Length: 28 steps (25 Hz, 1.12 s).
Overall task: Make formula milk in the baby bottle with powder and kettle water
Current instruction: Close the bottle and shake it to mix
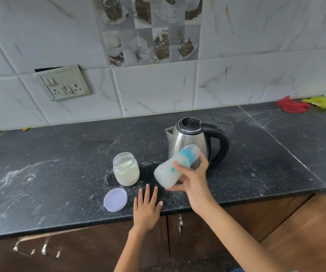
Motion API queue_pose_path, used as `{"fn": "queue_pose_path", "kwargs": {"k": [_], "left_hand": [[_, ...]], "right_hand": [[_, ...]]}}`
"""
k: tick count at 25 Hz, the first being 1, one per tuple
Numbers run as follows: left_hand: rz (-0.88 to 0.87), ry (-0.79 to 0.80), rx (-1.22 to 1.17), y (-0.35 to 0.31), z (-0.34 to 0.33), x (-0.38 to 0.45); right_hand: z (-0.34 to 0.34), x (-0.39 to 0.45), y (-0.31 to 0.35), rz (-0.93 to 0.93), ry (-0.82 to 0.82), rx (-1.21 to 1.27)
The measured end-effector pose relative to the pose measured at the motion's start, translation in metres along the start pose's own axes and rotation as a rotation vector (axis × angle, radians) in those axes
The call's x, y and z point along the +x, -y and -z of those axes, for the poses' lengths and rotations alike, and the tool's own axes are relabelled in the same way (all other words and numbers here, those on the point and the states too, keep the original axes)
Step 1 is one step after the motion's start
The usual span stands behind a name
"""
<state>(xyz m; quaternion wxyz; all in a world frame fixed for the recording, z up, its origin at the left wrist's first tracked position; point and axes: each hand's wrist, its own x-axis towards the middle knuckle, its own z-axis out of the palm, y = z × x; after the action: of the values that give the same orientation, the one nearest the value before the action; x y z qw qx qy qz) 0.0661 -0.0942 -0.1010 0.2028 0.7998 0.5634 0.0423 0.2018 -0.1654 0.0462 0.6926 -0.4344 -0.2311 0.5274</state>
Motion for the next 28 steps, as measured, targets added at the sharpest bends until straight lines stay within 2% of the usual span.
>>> {"fn": "queue_pose_path", "kwargs": {"k": [2, 5, 8, 9, 12, 13, 15, 17, 20, 21, 24, 25, 28], "left_hand": [[-0.007, 0.023, 0.024, -0.001, -0.001, 0.000], [0.025, 0.030, 0.006, 0.003, -0.003, -0.001], [0.004, 0.011, 0.000, 0.002, -0.002, 0.000], [0.003, 0.014, -0.020, 0.000, -0.002, -0.001], [0.132, 0.002, -0.214, -0.003, 0.002, -0.007], [0.128, -0.004, -0.210, -0.001, 0.002, -0.005], [0.026, -0.011, -0.076, 0.002, 0.000, -0.001], [0.006, 0.003, -0.059, 0.001, -0.001, -0.001], [0.131, 0.011, -0.161, 0.001, -0.002, -0.004], [0.107, 0.000, -0.134, 0.001, -0.001, -0.004], [-0.017, -0.005, -0.029, 0.002, -0.002, 0.000], [-0.010, 0.004, -0.021, 0.003, -0.003, 0.001], [0.026, 0.002, -0.093, 0.006, -0.009, 0.000]], "right_hand": [[0.001, -0.001, 0.004, -0.018, -0.025, 0.019], [-0.002, -0.018, -0.006, -0.089, 0.160, -0.172], [0.003, 0.000, -0.002, -0.020, -0.036, 0.029], [0.002, 0.000, -0.002, -0.033, -0.056, 0.049], [-0.003, -0.020, -0.012, -0.108, 0.168, -0.149], [-0.004, -0.019, -0.010, -0.092, 0.176, -0.148], [0.000, -0.002, 0.000, -0.017, 0.007, 0.008], [-0.001, -0.001, 0.007, -0.032, -0.033, 0.071], [-0.002, -0.024, -0.005, -0.094, 0.199, -0.165], [0.000, -0.020, -0.005, -0.078, 0.185, -0.157], [0.007, 0.004, 0.010, 0.005, -0.140, 0.100], [0.006, 0.001, 0.009, 0.003, -0.148, 0.082], [0.000, -0.028, -0.004, -0.065, 0.118, -0.160]]}}
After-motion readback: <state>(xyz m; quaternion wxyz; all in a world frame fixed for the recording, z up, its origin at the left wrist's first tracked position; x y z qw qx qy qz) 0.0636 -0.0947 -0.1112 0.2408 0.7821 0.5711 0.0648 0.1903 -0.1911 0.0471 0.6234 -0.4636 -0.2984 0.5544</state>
